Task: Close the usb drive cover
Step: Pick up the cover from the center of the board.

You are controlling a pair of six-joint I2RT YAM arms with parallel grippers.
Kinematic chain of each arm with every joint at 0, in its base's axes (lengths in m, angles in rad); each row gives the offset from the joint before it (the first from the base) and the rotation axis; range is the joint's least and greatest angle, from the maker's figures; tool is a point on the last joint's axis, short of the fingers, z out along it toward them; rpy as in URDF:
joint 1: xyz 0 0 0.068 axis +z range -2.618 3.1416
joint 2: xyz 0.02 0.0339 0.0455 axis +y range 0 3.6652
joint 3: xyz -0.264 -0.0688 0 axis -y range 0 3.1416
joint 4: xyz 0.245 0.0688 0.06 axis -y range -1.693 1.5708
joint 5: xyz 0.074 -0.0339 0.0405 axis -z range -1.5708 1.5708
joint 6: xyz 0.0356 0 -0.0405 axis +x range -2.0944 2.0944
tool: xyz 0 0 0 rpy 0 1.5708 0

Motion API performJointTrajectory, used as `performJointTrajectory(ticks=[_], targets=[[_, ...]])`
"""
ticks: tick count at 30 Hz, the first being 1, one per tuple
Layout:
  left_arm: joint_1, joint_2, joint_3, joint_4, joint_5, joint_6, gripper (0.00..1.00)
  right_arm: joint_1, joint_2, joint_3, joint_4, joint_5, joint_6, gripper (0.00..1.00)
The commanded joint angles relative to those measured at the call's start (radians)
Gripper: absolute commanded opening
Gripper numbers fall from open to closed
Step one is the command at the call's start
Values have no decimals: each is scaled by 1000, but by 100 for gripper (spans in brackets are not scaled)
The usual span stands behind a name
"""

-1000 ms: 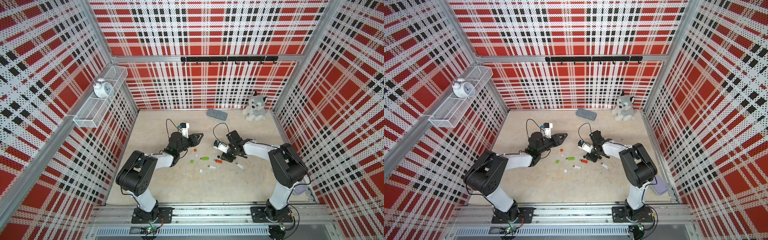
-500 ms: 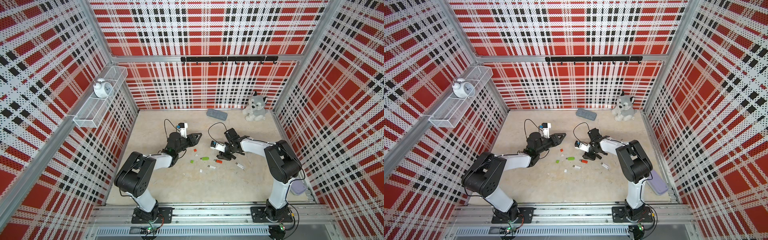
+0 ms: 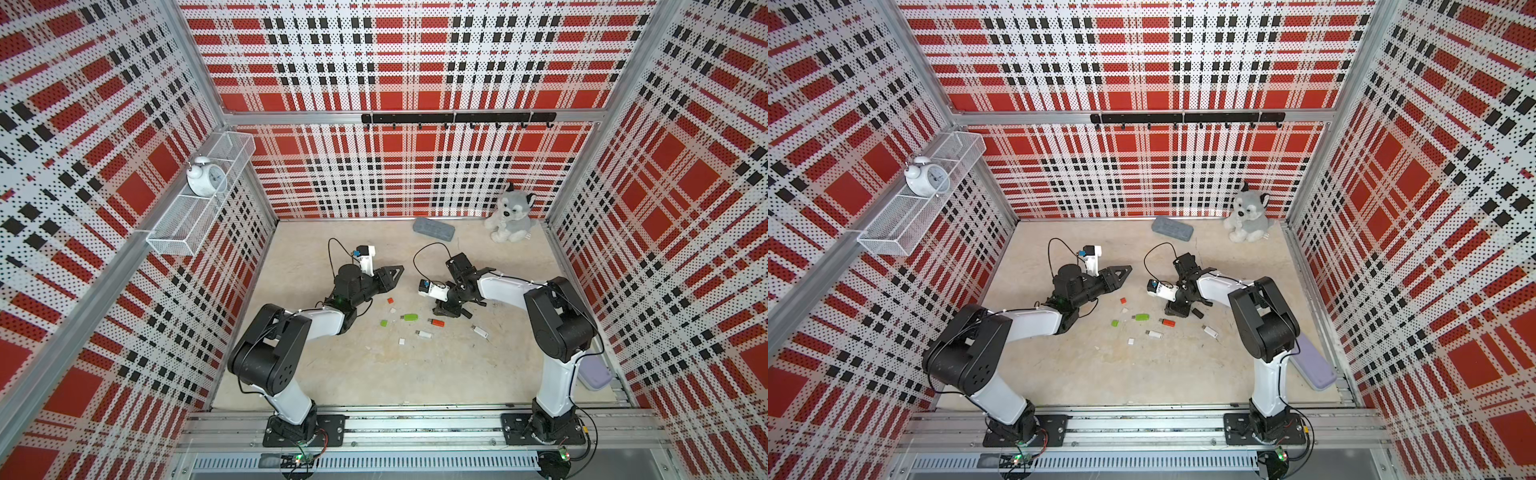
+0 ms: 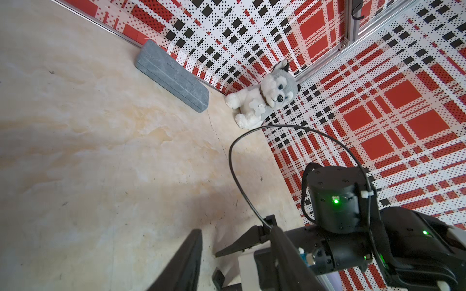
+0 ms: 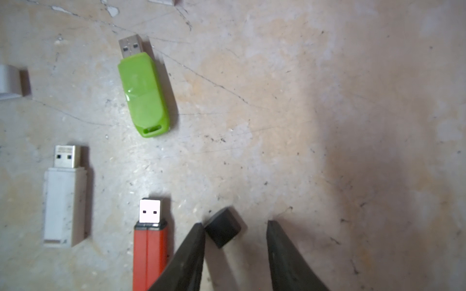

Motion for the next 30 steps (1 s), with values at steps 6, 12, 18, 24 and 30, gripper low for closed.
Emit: performJointTrajectory(ticks=[6, 12, 18, 24, 30], targets=[[6, -24, -8, 18, 10, 18, 48, -16, 54, 23, -52, -5, -9, 41], [6, -20, -5, 18, 15, 18, 48, -25, 67, 40, -108, -30, -30, 37], [5, -17, -3, 18, 20, 17, 48, -28, 75, 43, -141, -35, -40, 34], [6, -19, -7, 18, 20, 15, 48, -30, 78, 38, -160, -27, -56, 32], [6, -15, -5, 18, 21, 15, 48, -32, 87, 45, -161, -39, -60, 29]])
